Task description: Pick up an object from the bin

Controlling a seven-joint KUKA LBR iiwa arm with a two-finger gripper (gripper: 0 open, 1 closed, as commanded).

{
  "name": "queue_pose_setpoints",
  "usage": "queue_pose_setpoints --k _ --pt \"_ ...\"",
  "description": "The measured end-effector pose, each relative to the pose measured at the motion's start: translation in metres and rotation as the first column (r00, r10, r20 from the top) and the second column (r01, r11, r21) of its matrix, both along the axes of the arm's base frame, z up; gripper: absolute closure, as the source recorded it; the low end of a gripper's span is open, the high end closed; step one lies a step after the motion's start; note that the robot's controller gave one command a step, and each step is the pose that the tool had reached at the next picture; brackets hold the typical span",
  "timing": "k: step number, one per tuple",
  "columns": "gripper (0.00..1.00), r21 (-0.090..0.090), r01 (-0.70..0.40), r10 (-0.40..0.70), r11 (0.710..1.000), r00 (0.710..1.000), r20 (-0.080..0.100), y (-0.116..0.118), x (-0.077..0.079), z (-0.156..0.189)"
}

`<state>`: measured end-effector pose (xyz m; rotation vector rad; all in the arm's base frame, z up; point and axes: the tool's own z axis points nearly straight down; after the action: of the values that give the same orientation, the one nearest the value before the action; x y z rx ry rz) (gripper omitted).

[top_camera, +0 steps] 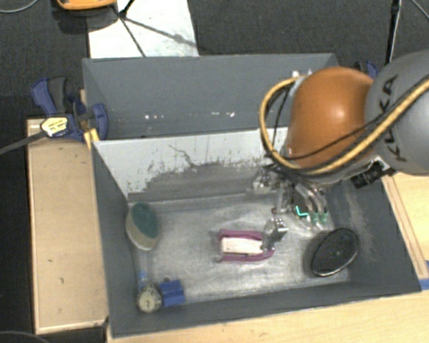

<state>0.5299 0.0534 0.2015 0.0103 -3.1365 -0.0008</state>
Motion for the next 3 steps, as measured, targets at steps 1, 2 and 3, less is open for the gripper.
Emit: queue_pose_setpoints --k 1,2,3 --pt "0.00 0.002 0.074 -0.075 0.997 0.997 0.015 0.013 -0.007 -0.130" --pt "0.00 0.001 0.160 -0.160 0.987 0.987 0.006 0.020 -0.046 -0.100" --pt "0.00 0.000 0.182 -0.182 0.983 0.983 0.002 0.014 -0.049 -0.101"
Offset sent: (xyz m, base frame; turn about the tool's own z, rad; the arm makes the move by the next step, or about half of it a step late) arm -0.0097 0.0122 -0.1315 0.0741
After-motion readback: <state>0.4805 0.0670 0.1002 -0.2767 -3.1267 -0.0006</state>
